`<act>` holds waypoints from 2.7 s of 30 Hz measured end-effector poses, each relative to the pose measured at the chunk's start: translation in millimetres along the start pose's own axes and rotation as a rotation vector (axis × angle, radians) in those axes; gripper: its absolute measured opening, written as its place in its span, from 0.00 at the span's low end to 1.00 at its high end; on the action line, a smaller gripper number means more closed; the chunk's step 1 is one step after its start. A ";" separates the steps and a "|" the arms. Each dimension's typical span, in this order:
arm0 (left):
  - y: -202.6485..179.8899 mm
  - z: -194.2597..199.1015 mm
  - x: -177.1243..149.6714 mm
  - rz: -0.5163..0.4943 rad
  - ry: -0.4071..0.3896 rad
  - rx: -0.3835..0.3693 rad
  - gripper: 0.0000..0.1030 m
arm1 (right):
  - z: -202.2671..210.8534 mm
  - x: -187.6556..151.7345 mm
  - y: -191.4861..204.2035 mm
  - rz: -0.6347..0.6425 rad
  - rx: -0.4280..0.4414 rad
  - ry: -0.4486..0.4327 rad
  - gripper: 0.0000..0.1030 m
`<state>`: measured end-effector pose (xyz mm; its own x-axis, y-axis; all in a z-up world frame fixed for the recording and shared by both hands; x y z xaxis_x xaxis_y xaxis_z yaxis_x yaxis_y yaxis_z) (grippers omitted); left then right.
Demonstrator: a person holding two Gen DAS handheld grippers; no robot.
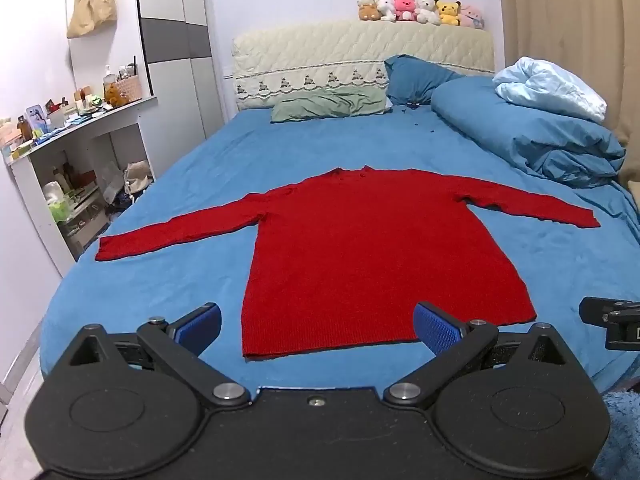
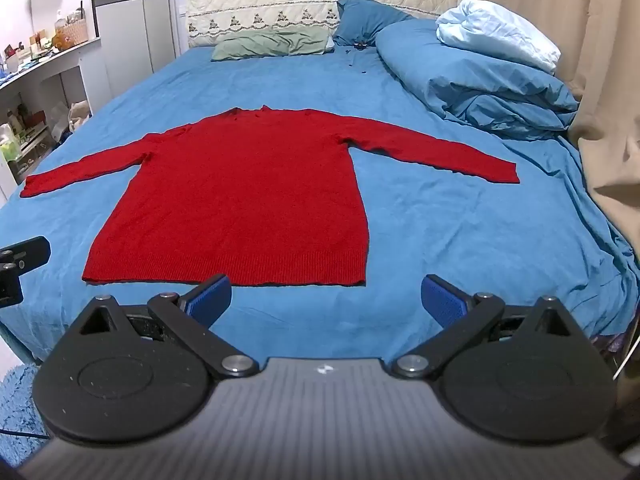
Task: Fold small clothes
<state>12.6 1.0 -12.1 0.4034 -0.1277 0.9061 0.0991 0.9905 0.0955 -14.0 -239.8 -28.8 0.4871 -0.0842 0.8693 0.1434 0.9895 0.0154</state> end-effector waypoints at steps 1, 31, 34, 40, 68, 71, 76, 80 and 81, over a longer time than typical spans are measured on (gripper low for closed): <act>0.4 -0.2 0.0 0.005 0.001 -0.003 1.00 | 0.3 0.1 0.0 -0.001 0.000 0.000 1.00; 1.7 -3.7 0.2 0.021 0.011 0.000 1.00 | -4.7 0.5 1.1 0.004 -0.004 0.012 1.00; 2.2 -3.5 0.3 0.023 0.009 -0.001 1.00 | -5.5 0.4 -1.1 0.005 -0.003 0.010 1.00; 2.4 -3.2 0.1 0.023 0.005 0.002 1.00 | -4.1 0.9 -1.3 0.006 -0.001 0.008 1.00; 1.2 -2.2 -1.2 0.028 0.000 0.007 1.00 | -2.3 1.4 -0.4 0.002 -0.003 0.002 1.00; 1.2 -2.2 -1.2 0.029 0.000 0.007 1.00 | -2.1 1.2 -0.3 0.002 -0.003 0.001 1.00; 1.7 -1.2 -1.7 0.037 0.000 0.008 1.00 | -2.2 1.7 -0.2 0.003 -0.003 0.002 1.00; 2.2 1.6 -0.2 0.039 -0.004 0.009 1.00 | -0.6 1.0 1.5 0.011 0.002 -0.004 1.00; 2.2 2.7 0.7 0.040 -0.007 0.011 1.00 | 0.7 1.2 2.0 0.012 0.004 -0.007 1.00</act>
<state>10.6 3.2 -10.1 0.4009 -0.0881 0.9119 0.0734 0.9953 0.0639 -13.7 -237.9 -27.4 0.4824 -0.0713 0.8730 0.1340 0.9910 0.0069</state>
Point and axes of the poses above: each gripper's, at about its wrist camera, not at the fingertips, and z roughly against the way its jaws point, y to its left, x to its top, the point moved 2 cm from there along -z, roughly the way its jaws point, and after that the axes turned 10 degrees about -y, right-handed, at the moved point
